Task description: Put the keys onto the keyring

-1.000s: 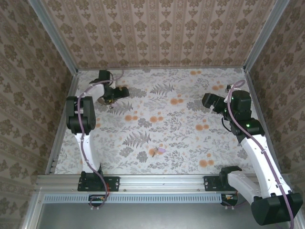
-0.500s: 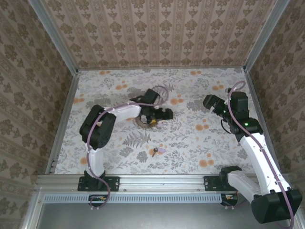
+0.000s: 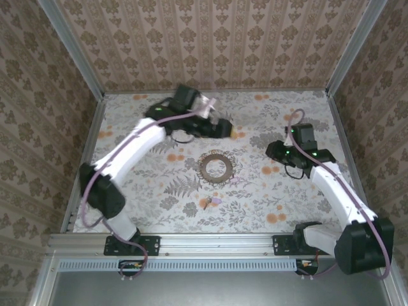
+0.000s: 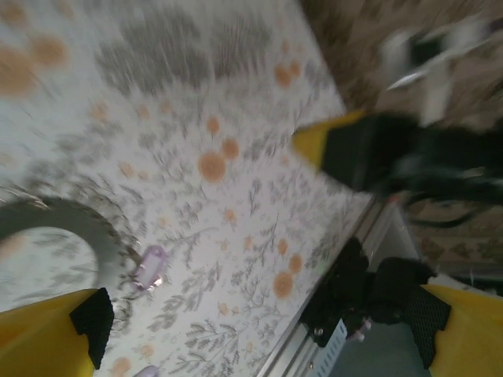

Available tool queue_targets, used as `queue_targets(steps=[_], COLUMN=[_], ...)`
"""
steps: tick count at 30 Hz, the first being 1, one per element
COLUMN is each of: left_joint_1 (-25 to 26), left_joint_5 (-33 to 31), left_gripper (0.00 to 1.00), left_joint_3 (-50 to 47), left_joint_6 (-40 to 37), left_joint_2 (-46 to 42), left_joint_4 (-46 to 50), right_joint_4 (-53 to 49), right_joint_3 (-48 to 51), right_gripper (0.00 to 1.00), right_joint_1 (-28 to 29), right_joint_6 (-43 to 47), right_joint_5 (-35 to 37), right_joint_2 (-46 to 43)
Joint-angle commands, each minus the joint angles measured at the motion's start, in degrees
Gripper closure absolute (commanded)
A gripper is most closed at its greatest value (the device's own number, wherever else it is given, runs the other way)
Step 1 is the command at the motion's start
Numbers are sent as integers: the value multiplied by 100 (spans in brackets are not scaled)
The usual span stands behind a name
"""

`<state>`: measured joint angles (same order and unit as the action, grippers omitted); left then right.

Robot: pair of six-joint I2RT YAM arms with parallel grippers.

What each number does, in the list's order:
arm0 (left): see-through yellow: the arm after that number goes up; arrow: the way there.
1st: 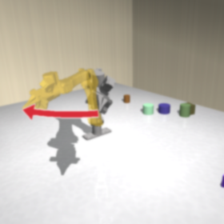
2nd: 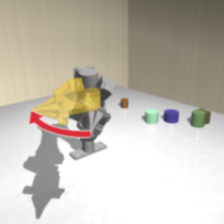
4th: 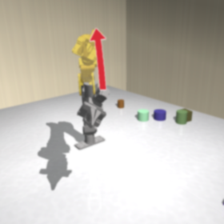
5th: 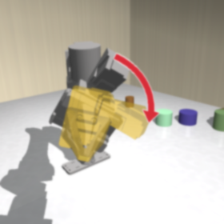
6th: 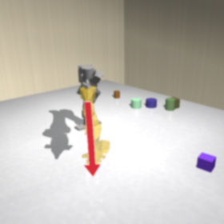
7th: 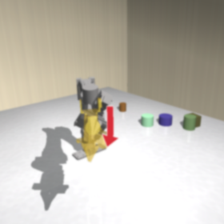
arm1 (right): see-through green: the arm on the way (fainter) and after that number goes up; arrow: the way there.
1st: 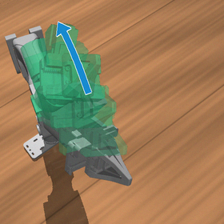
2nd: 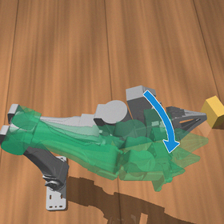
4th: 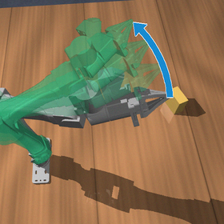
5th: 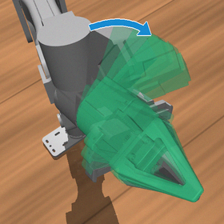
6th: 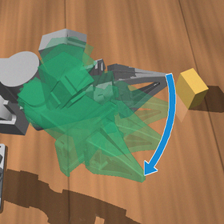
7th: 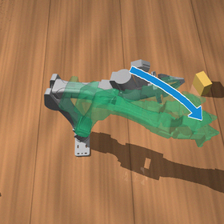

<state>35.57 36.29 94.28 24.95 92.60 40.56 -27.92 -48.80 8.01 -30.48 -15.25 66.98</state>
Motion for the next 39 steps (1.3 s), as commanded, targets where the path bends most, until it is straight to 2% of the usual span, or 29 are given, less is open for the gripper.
queue_targets(steps=[1, 3, 7, 11, 14, 17, 23, 26, 29, 32, 34, 36, 39], left_joint_1=[-978, -1613, -2167, -2307, -2308, -2309, -2309, -2300, -2300, -2266, -2220, -2154, -2100], left_joint_5=[-246, -270, -621, -621, -744, -954, -1394, -1530, -1642, -1671, -1783, -1835, -1853], left_gripper=[0, 0, 0, 0, 0, 0, 0, 0, 0, 0, 0, 0, 0], left_joint_3=[-774, -1354, -1968, -2320, -2665, -2998, -3711, -3573, -3694, -3766, -3821, -3859, -3848], left_joint_6=[-395, -553, -1128, -1282, -1244, -1195, -1254, -1422, -1361, -1314, -1238, -1215, -1221], left_joint_2=[-843, -1299, -1635, -1528, -1569, -1670, -1920, -1944, -2058, -2147, -2191, -2228, -2203], left_joint_4=[199, -114, -198, -341, -696, -1004, -1674, -1490, -1566, -1637, -1650, -1699, -1684], right_joint_4=[-238, -724, -503, -629, -397, -523, -437, -99, -137, 592, 584, 91, -14], right_joint_3=[-274, -612, -652, -716, -582, -620, -668, -629, -863, -657, -780, -1249, -1582], right_gripper=[79, 82, 78, 75, 73, 70, 69, 69, 69, 69, 68, 69, 67], right_joint_1=[469, 860, 1457, 2088, 2352, 2559, 2571, 2544, 2170, 1699, 1523, 1467, 1472], right_joint_6=[296, 512, 300, 308, 50, 19, -107, -301, -319, -556, -319, 165, 357], right_joint_5=[-708, -626, -717, -278, -318, -41, 241, 197, 284, -246, -428, -298, -261], right_joint_2=[551, 975, 1229, 1703, 1795, 1840, 1871, 2009, 2092, 2051, 2284, 2637, 2890])
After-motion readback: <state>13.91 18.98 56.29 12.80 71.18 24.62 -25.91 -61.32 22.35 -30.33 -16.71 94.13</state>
